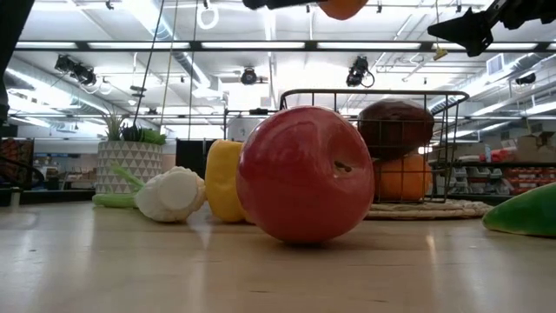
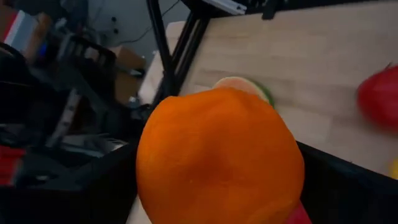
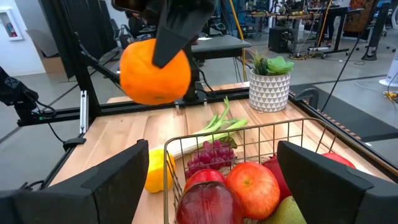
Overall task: Build produce basket
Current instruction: Put the orange into the wire basket
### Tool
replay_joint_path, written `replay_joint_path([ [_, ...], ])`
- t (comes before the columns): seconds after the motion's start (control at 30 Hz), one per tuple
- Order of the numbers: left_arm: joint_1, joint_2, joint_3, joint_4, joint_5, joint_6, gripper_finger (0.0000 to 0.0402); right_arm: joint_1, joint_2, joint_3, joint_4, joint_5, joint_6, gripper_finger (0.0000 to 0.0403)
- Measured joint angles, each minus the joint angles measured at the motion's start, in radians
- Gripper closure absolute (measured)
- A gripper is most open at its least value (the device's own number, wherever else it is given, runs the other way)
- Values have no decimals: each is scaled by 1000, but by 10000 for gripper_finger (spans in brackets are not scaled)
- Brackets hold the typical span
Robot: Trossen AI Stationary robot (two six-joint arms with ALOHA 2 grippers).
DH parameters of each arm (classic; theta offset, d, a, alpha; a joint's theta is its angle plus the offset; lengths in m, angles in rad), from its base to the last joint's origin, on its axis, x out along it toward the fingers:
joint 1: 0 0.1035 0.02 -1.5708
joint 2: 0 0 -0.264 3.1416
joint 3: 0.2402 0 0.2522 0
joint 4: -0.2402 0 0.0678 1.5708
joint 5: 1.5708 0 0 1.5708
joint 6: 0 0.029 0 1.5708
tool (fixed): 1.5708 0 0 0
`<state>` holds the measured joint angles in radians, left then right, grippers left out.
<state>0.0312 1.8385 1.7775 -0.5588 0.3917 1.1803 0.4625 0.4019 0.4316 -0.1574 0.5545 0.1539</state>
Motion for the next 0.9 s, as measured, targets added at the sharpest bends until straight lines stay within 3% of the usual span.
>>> replay_joint_path([
  [0.2,7,0,0,25,-22,104,28,0,0,0,0,0,0,45],
  [0.37,-13,0,0,-3,-227,284,28,0,0,0,0,0,0,45],
  [0.63,-55,1,0,-16,-426,600,28,0,0,0,-3,0,-1,45],
  [0.9,-98,1,0,-15,-451,757,28,0,0,0,-2,0,-8,45],
])
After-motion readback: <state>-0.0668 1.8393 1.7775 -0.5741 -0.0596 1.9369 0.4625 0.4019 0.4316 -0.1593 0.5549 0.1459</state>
